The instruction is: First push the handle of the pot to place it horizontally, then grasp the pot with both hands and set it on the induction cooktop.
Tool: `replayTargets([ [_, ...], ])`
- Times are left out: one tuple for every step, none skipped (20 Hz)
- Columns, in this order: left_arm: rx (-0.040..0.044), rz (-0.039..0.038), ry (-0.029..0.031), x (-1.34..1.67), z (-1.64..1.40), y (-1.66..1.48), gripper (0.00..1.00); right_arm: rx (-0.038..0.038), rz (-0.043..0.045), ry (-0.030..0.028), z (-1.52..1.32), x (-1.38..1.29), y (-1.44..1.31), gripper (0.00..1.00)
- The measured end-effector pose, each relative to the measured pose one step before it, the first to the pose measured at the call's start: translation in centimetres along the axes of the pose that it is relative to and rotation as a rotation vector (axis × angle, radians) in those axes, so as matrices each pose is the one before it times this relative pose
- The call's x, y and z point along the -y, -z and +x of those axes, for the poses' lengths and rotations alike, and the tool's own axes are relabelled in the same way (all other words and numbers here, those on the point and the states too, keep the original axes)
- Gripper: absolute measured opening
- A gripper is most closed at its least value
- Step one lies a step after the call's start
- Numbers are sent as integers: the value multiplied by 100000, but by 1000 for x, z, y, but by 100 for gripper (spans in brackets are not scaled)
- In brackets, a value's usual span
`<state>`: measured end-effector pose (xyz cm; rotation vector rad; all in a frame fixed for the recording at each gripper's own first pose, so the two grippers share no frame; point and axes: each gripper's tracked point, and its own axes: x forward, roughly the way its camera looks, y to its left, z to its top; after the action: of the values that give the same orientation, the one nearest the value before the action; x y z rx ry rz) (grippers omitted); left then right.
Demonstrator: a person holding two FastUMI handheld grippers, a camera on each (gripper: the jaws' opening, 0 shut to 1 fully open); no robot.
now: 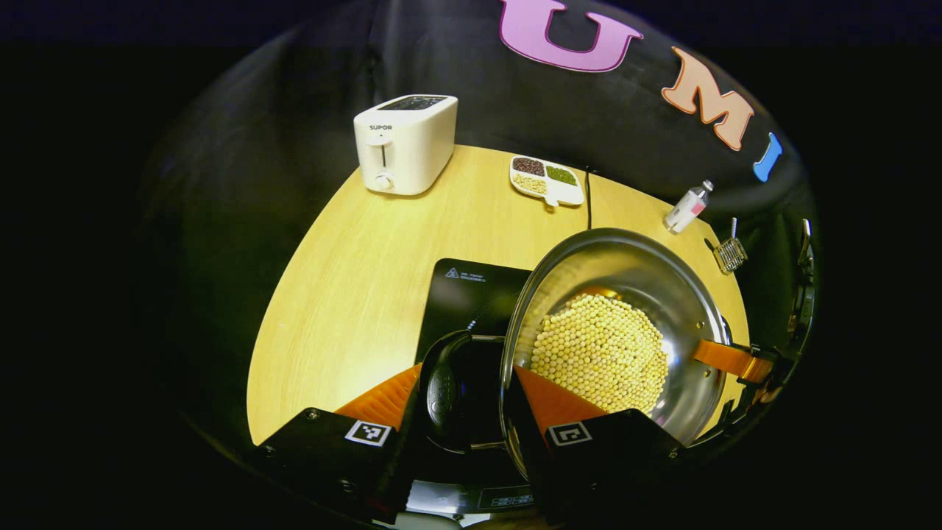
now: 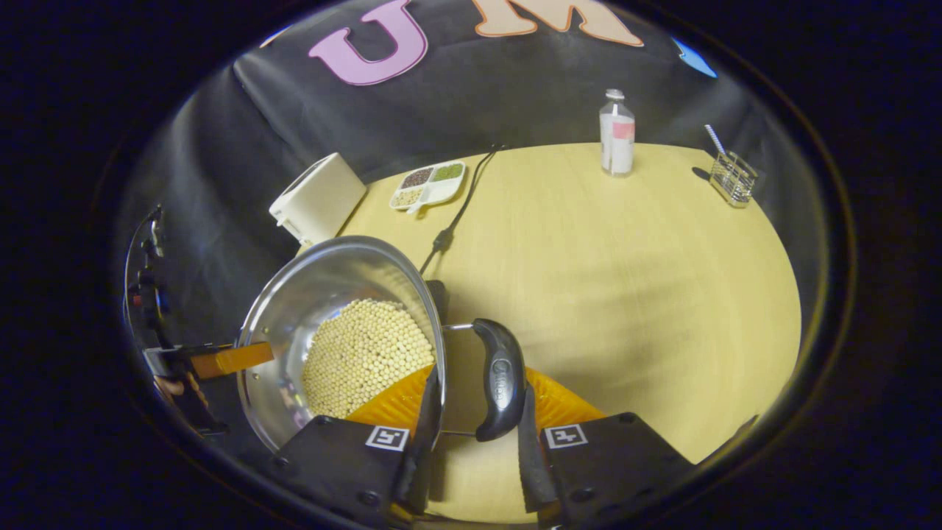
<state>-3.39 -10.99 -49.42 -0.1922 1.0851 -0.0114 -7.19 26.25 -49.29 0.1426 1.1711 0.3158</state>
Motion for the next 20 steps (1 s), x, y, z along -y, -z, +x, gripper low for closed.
replayTargets([
  [-192,-220,-288,-165,-55,-46,63,-232,-184,-93,243,-552,256,47],
  [66,112,-163,66,10,-29,63,-338,40,-167,66,-342,129,47],
  [-186,-33,-168,-12,-22,44,63,-187,304,-360,246,-497,97,47],
  [-225,-50,-71,80,47,20,63,-404,380,-281,270,-392,179,47],
  [-310,52,-107,37,30,40,63,-425,373,-162,181,-341,158,47],
  [-47,344,-216,-23,-22,-152,63,-646,425,-124,346,-383,176,47],
  [-410,216,-256,-43,39,65,63,-679,490,-153,213,-278,293,47],
  [-548,165,-298,45,41,-57,63,-690,606,-622,39,-300,208,47],
  [1230,-310,193,-157,-26,-486,63,-5,173,-708,47,-381,183,47],
  [-239,-19,249,10,38,-56,63,182,312,-739,-92,-297,-99,47],
  [-273,73,120,-213,-80,1,63,-61,499,-602,117,-277,114,47],
  [409,-21,427,-164,-82,-146,65,233,175,-189,-87,-56,-71,52],
  [78,-107,453,-293,191,81,63,205,131,-177,-157,57,-4,47],
  [-177,-6,127,2,149,203,65,52,225,-346,8,-51,-66,47],
  [-949,-311,68,-88,-36,347,64,156,201,-395,-36,-86,-21,47],
  [441,-637,273,58,-37,-69,65,-173,60,-90,10,-29,27,47],
  [951,352,142,89,154,-262,66,-86,205,12,77,-80,44,47],
  [-743,498,-181,-4,-17,118,66,136,729,-64,12,-75,-85,47],
  [556,65,-141,-122,4,-108,66,-64,422,-159,36,-89,9,47],
  [-205,67,-258,62,85,-7,67,62,427,-313,0,-40,-1,47],
])
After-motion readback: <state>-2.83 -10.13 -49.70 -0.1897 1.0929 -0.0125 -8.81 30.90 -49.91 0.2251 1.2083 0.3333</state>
